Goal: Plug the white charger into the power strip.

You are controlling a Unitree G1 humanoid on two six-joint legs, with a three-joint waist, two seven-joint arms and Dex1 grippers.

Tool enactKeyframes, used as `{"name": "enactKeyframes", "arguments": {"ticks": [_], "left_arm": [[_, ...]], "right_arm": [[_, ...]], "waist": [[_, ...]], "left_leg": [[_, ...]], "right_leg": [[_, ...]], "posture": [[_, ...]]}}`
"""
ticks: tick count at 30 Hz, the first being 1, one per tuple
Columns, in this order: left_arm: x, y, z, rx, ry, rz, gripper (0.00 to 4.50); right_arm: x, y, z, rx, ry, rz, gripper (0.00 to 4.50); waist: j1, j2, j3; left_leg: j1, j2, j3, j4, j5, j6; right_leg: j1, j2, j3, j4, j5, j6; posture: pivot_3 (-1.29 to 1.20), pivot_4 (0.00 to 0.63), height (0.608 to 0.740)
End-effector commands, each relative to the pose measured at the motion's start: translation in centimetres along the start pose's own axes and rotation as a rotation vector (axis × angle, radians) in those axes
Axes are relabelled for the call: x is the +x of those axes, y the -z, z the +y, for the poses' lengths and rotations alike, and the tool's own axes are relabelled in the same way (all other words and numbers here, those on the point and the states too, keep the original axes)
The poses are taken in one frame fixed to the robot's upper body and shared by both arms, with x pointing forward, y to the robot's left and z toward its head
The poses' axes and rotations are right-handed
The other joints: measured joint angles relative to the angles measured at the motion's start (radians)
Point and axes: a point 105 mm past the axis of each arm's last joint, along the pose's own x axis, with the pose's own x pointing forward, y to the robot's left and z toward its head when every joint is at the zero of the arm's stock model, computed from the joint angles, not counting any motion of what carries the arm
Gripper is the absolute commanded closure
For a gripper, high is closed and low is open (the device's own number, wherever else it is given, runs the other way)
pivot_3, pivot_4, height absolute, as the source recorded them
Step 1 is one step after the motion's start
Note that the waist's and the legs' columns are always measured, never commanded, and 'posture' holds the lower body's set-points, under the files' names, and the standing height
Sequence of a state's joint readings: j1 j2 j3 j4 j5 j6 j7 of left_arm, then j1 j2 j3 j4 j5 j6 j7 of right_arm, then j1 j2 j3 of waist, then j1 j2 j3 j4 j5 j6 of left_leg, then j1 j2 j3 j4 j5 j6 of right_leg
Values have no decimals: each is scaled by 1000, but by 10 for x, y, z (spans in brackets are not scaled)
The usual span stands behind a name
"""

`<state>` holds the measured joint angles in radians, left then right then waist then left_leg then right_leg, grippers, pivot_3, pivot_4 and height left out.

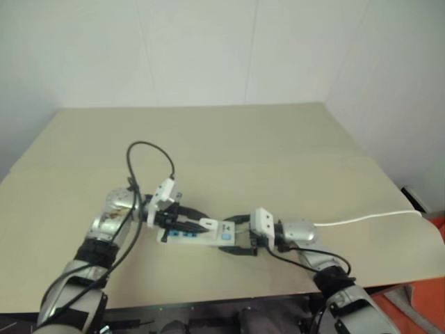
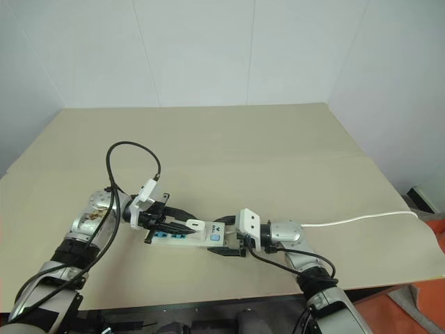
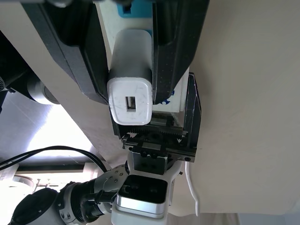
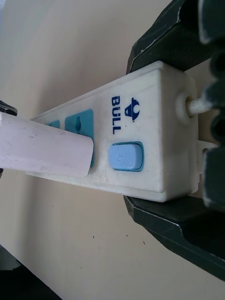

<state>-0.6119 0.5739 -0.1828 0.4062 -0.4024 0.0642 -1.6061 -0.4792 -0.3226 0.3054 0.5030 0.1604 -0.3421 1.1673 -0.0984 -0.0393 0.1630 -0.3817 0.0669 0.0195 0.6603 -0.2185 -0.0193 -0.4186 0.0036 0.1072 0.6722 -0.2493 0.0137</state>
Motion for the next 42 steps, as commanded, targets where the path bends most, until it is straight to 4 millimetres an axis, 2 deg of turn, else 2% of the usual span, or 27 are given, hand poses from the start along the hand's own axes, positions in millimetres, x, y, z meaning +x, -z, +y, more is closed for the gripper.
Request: {"name": "enactKeyframes", "arguments": {"ticks": [1,26,31,35,42], "left_arm": [[-3,8,-5,-17,-17,6,3525],[-5,33,-13,-7,-28,78,3525],[-5,42,-18,-19,-8,132,3525],[-4,49,-18,-10,-30,156,3525],[-4,43,-9,-29,-83,135,3525]], "right_arm": [[-3,34,22,71,-56,129,1081],[-5,37,23,61,-45,139,1081],[-5,37,23,61,-45,143,1081],[-5,38,22,62,-42,150,1081],[-5,39,21,61,-42,155,1081]], "waist": [[0,0,-2],[1,-1,-14],[1,-2,-14],[2,-2,-16],[1,-2,-18]], "left_leg": [[0,0,0,0,0,0],[5,0,2,-2,0,0],[15,0,2,-9,0,0],[16,0,2,-11,0,0],[30,-2,3,-16,0,0]], "right_leg": [[0,0,0,0,0,0],[3,0,2,-1,-1,-1],[15,0,2,-8,-3,-5],[15,0,4,-8,-4,-5],[24,0,9,-10,-6,-8]], "posture": [[0,150,740],[0,150,740],[0,150,740],[0,150,740],[0,150,740]]}}
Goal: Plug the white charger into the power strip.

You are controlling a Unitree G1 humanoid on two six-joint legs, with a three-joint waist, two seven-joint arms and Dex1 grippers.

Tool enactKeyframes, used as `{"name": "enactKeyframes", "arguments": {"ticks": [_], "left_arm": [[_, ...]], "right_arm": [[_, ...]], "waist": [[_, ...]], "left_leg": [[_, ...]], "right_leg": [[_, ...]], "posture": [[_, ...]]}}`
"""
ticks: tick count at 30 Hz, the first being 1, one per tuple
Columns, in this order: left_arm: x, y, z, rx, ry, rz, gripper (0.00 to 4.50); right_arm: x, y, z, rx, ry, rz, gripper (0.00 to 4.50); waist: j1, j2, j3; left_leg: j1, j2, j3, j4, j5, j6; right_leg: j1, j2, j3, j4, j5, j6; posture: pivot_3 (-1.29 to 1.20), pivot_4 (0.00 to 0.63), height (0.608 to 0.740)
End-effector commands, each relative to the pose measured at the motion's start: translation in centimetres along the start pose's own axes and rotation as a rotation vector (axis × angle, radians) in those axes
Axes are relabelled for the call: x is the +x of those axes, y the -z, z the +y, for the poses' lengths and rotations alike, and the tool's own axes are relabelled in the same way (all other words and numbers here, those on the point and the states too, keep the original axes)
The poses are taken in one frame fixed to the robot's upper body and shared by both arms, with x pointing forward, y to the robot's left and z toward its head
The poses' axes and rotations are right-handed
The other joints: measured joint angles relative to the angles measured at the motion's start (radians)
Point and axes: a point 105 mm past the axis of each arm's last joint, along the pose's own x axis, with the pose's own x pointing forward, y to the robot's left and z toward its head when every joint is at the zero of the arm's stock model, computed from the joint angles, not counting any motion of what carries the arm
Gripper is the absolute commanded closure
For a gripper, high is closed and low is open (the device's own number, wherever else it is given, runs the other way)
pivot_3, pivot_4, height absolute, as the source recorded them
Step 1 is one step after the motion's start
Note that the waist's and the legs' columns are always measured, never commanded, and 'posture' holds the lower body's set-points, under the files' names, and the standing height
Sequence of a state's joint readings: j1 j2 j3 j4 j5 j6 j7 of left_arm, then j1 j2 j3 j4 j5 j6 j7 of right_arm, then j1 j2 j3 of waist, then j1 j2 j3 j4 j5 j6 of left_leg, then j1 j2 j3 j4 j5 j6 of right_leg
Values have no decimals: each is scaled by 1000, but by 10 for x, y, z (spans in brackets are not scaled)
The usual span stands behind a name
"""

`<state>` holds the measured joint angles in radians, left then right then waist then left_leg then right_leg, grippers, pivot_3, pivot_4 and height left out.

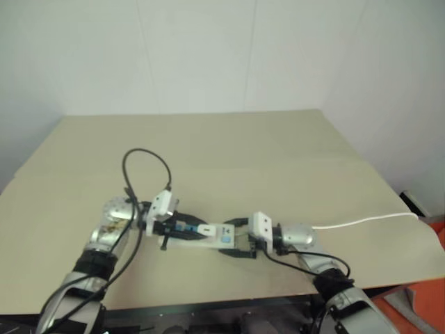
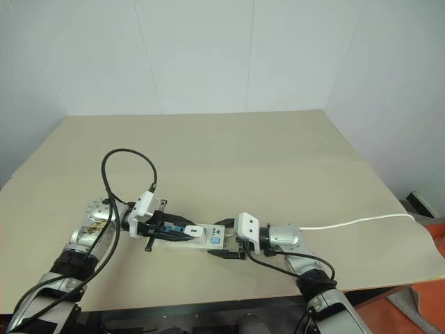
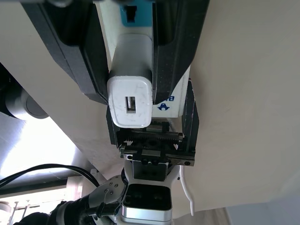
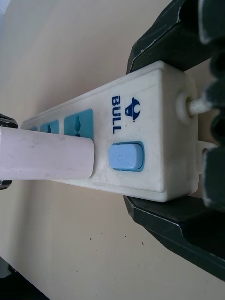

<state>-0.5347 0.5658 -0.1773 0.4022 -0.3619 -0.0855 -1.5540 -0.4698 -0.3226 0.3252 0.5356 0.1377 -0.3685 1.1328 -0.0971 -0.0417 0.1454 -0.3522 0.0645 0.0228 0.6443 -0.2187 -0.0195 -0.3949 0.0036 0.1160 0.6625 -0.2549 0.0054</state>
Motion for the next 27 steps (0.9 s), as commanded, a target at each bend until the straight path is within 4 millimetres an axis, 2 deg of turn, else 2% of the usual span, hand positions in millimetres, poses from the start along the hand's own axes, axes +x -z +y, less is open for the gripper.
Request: {"name": "enactKeyframes", "arguments": {"ticks": [1,3,5,8,14,21,23,25,27], "left_arm": [[-5,26,-4,-107,-20,113,3525],[-5,23,-4,-120,-19,93,3525],[-5,20,-2,-129,-24,68,2802],[-5,18,-1,-111,-22,61,1932],[-9,14,-2,-75,-13,57,85],[-22,-3,0,-29,-11,63,38],[-32,-15,5,-12,-46,43,38],[-42,-28,8,-3,-80,7,38],[-54,-38,10,-4,-125,-9,0]], "right_arm": [[-5,30,17,53,-55,126,1081],[-5,30,17,53,-54,127,1081],[-5,30,17,52,-52,127,1081],[-5,30,17,52,-51,128,1081],[-6,31,17,52,-50,131,1081],[-6,30,17,76,-62,124,1081],[-6,30,14,138,-70,126,1081],[-8,28,14,102,-81,134,1081],[-7,26,8,115,-50,122,332]], "waist": [[0,0,0],[0,0,0],[0,0,0],[0,-1,0],[0,-1,0],[-1,-3,2],[-1,-4,3],[-1,-5,4],[-1,-5,5]], "left_leg": [[0,0,0,0,0,0],[1,0,0,0,0,0],[1,0,0,0,0,0],[-4,-1,0,-1,0,0],[-5,0,1,-1,0,0],[-7,0,2,-2,0,0],[-7,0,2,-2,0,0],[-8,0,2,-2,0,0],[-8,1,2,-2,0,0]], "right_leg": [[0,0,0,0,0,0],[0,0,0,0,0,0],[0,0,0,-1,0,0],[-7,1,2,0,0,0],[-8,1,4,0,0,0],[-10,2,5,-1,0,0],[-10,2,5,-1,0,0],[-11,2,6,-1,0,0],[-11,2,6,-1,0,0]], "posture": [[0,150,740],[0,150,740],[0,150,740],[0,150,740],[0,150,740],[0,150,740],[0,150,740],[0,150,740],[0,150,740]]}}
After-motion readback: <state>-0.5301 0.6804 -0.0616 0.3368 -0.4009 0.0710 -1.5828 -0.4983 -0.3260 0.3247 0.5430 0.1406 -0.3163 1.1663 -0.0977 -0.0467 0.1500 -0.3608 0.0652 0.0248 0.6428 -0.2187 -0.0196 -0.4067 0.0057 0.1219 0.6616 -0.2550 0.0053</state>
